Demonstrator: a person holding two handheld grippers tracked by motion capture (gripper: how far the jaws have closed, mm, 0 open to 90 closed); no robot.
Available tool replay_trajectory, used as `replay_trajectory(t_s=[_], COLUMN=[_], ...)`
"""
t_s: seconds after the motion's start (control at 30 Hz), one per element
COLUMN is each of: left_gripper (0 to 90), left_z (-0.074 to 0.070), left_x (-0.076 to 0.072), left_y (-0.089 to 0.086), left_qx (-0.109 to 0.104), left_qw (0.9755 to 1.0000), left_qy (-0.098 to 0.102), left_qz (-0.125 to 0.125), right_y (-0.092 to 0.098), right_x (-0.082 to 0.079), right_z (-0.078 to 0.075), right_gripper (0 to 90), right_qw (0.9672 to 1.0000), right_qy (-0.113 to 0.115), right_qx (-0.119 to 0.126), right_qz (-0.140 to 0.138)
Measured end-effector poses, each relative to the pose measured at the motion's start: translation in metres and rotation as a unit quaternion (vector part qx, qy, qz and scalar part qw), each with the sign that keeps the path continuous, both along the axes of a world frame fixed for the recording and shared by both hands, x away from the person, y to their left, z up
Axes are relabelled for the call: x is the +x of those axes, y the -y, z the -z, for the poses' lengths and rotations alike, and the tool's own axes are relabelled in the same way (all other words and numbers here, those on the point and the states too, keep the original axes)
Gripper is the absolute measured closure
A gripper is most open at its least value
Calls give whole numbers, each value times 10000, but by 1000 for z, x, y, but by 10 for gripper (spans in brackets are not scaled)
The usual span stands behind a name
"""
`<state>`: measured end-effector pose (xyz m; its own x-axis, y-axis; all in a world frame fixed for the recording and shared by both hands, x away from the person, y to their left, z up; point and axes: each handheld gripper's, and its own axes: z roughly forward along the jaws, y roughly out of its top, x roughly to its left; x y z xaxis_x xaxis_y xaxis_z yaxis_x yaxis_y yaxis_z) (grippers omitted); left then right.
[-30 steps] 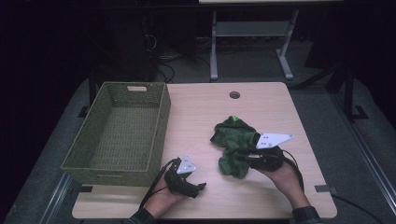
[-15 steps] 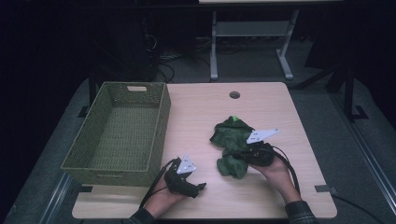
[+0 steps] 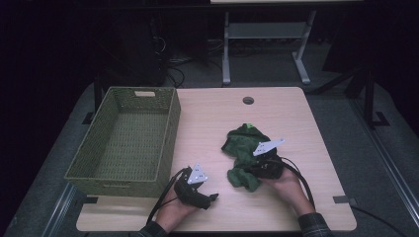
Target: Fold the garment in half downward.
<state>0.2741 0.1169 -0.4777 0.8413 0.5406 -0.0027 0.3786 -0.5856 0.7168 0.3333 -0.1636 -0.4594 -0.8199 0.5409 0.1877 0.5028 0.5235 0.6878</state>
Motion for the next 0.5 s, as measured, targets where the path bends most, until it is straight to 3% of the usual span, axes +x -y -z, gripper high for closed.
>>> replay_trajectory(t_s=[0.17, 0.4, 0.5], left_gripper=[143, 148, 148], left_z=[-4, -8, -14], left_x=[3, 9, 13], left_y=[4, 11, 12], left_qx=[189, 281, 162], left_qw=[9998, 9992, 9991], left_qy=[-94, -168, -225], left_qz=[64, 240, 334], right_y=[7, 19, 22], right_x=[-4, -6, -6], right_z=[-12, -23, -27], right_gripper=[797, 678, 639], right_qw=[9996, 9984, 9982], right_qy=[206, 377, 374], right_qx=[163, 346, 339], right_qz=[104, 257, 327])
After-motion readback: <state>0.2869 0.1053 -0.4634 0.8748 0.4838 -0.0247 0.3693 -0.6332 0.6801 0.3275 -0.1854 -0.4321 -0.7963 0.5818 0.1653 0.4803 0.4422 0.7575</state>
